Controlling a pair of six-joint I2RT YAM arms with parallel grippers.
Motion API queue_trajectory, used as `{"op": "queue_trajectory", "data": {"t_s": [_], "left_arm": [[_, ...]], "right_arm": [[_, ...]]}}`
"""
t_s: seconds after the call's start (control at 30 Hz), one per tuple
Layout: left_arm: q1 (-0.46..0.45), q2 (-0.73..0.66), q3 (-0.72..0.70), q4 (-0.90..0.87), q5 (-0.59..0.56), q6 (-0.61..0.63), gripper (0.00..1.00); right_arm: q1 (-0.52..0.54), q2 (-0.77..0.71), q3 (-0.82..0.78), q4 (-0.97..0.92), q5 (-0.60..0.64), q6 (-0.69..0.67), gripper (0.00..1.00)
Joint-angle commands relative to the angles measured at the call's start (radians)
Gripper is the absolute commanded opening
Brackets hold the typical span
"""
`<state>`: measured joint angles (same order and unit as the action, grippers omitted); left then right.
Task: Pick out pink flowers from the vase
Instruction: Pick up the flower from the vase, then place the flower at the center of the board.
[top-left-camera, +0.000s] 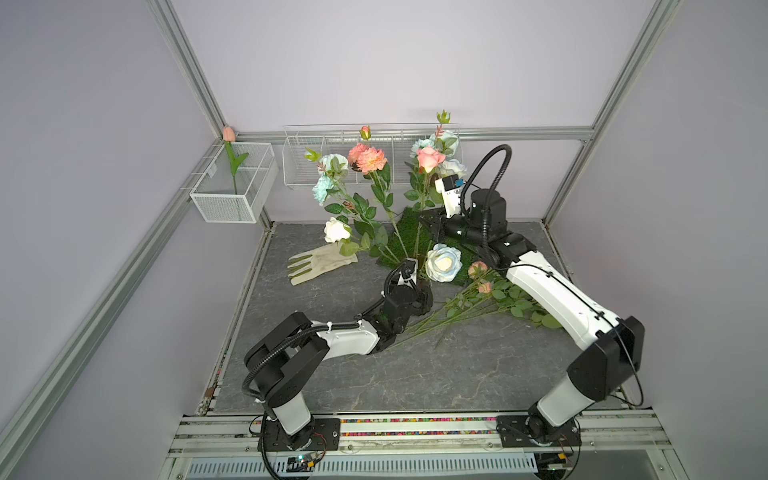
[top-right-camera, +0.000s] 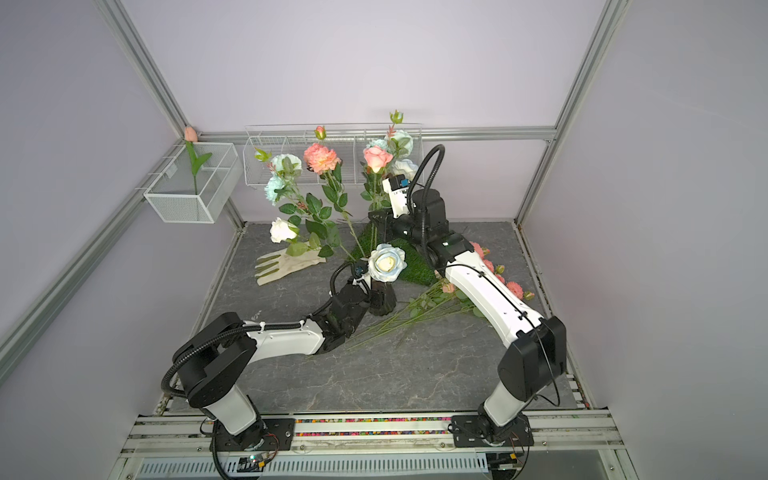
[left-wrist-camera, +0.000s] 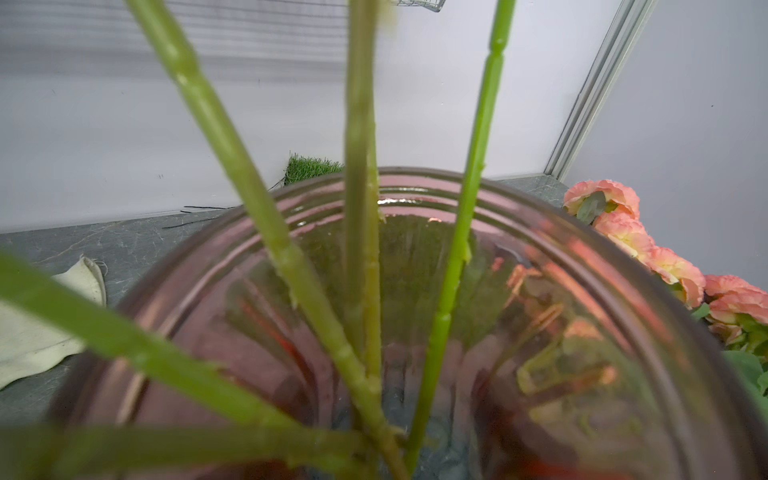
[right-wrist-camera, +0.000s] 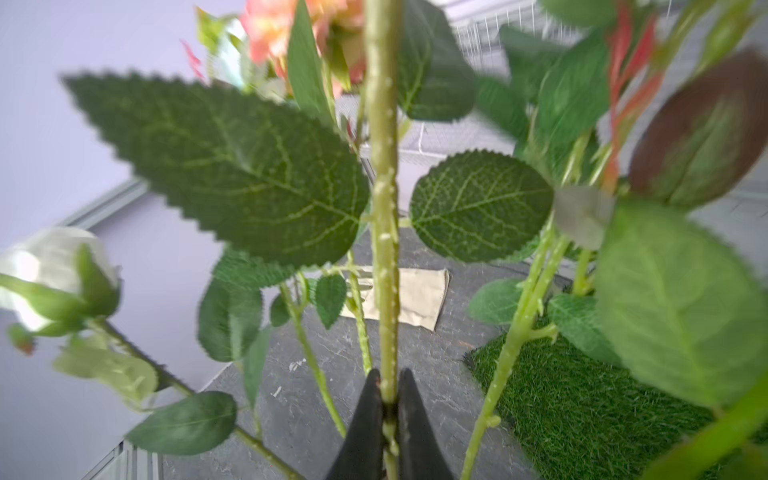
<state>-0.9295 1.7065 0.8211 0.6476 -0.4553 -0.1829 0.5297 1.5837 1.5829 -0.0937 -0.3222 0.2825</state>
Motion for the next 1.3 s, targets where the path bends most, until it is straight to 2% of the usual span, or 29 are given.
{"op": "queue_trajectory", "data": {"t_s": [0.0,0.17,0.3,0.43,0.5,0.53,0.6,0.7,0.8,0.87,1.03,1.27], "left_arm": [[0.004,0.070,-0.043,-0.266,0.048,-0.073,0.00],[0.004,0.071,-0.028,-0.292,0.042,-0.061,0.00],[0.002,0.064,-0.015,-0.305,0.036,-0.052,0.00],[0.004,0.059,-0.002,-0.315,0.035,-0.049,0.00],[0.003,0.055,-0.001,-0.314,0.036,-0.046,0.00],[0.004,0.055,0.002,-0.314,0.036,-0.044,0.00],[0.004,0.054,0.003,-0.314,0.041,-0.037,0.00],[0.004,0.054,0.009,-0.316,0.043,-0.028,0.00],[0.003,0.057,0.017,-0.327,0.050,-0.026,0.00],[0.003,0.057,0.016,-0.325,0.051,-0.026,0.00],[0.002,0.056,0.015,-0.327,0.063,-0.026,0.00],[0.003,0.060,0.020,-0.327,0.072,-0.019,0.00]], "right_arm": [[-0.004,-0.098,-0.040,0.025,-0.015,-0.036,0.09],[-0.019,-0.241,-0.095,0.004,0.125,-0.118,0.08],[-0.061,-0.395,-0.154,-0.030,0.315,-0.171,0.07],[-0.170,-0.556,-0.265,-0.064,0.581,-0.118,0.06],[-0.250,-0.612,-0.320,-0.109,0.655,-0.057,0.06],[-0.303,-0.631,-0.345,-0.149,0.656,-0.002,0.06],[-0.410,-0.642,-0.397,-0.211,0.560,0.101,0.06],[-0.520,-0.622,-0.524,-0.192,0.284,0.262,0.06],[-0.552,-0.576,-0.676,-0.050,0.053,0.412,0.07],[-0.552,-0.530,-0.768,0.059,-0.032,0.508,0.07],[-0.550,-0.400,-0.928,0.312,-0.043,0.708,0.10],[-0.552,-0.243,-0.942,0.413,0.036,0.780,0.14]]}}
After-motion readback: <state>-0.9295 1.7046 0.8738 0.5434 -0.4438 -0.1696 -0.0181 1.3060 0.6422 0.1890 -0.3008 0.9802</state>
